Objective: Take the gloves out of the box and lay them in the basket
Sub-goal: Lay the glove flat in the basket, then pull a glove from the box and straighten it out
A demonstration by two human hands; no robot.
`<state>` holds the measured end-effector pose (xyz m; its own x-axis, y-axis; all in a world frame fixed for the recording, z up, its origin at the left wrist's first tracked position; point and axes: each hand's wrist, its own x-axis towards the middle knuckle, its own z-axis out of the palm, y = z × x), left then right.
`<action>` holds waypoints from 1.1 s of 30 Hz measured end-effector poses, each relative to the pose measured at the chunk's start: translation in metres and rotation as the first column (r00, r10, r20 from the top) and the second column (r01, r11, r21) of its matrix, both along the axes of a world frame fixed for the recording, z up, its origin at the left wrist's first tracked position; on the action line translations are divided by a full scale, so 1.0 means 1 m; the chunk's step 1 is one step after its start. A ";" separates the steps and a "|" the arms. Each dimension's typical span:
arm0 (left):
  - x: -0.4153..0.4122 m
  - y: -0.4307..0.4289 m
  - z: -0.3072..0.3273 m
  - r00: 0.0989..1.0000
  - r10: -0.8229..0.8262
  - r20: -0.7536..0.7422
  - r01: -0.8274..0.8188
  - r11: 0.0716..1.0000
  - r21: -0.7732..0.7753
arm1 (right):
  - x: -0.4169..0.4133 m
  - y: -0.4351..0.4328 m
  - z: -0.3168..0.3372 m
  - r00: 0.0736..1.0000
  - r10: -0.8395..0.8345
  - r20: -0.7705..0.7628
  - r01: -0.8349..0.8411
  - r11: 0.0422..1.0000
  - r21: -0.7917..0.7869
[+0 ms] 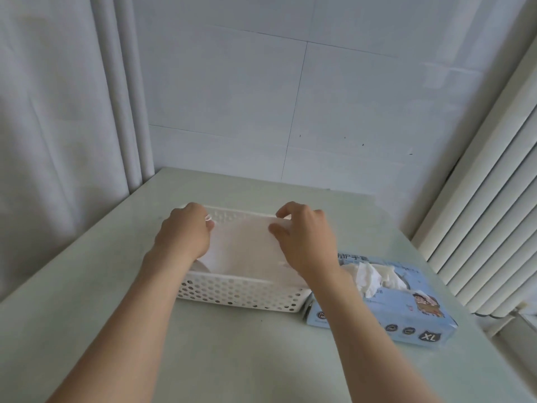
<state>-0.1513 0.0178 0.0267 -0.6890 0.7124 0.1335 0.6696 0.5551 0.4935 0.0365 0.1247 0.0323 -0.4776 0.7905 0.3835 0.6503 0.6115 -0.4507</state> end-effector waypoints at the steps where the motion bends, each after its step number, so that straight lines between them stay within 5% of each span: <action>1: 0.000 -0.001 -0.001 0.999 0.011 -0.037 -0.012 0.999 -0.039 | -0.002 0.000 -0.001 0.999 -0.006 0.037 0.005 1.000 0.027; 7: 0.005 0.000 -0.003 0.992 0.050 -0.113 -0.060 0.995 -0.084 | -0.004 -0.003 -0.003 0.982 0.024 0.185 -0.065 0.973 0.219; 12: 0.004 0.005 0.000 0.959 -0.193 -0.207 0.153 0.969 -0.195 | 0.006 -0.005 0.004 0.884 0.280 0.374 -0.254 0.960 -0.119; 16: 0.016 0.004 0.008 0.938 -0.318 0.140 0.347 0.872 -0.346 | 0.009 -0.003 0.002 0.887 0.308 0.343 -0.238 0.943 -0.232; 20: 0.020 0.005 0.007 0.932 -0.308 0.191 0.361 0.824 -0.436 | 0.008 0.000 -0.002 0.882 0.296 0.367 -0.243 0.952 -0.186; 23: 0.024 0.004 0.011 0.944 -0.310 0.117 0.331 0.860 -0.388 | 0.008 -0.002 0.000 0.893 0.295 0.341 -0.272 0.956 -0.114; 27: 0.048 0.012 0.021 0.888 -0.460 -0.024 0.453 0.881 -0.134 | 0.022 0.000 0.010 0.966 0.213 0.144 -0.219 0.975 0.027; 33: 0.108 0.026 0.017 0.783 -0.603 -0.150 0.620 0.777 0.110 | 0.080 0.003 0.031 0.985 0.056 -0.165 -0.059 0.998 -0.012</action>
<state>-0.0432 0.0443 0.0435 -0.0914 0.9455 0.3126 0.8933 -0.0609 0.4453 0.1169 0.1277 0.0631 -0.4541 0.7707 0.4470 0.5305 0.6370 -0.5593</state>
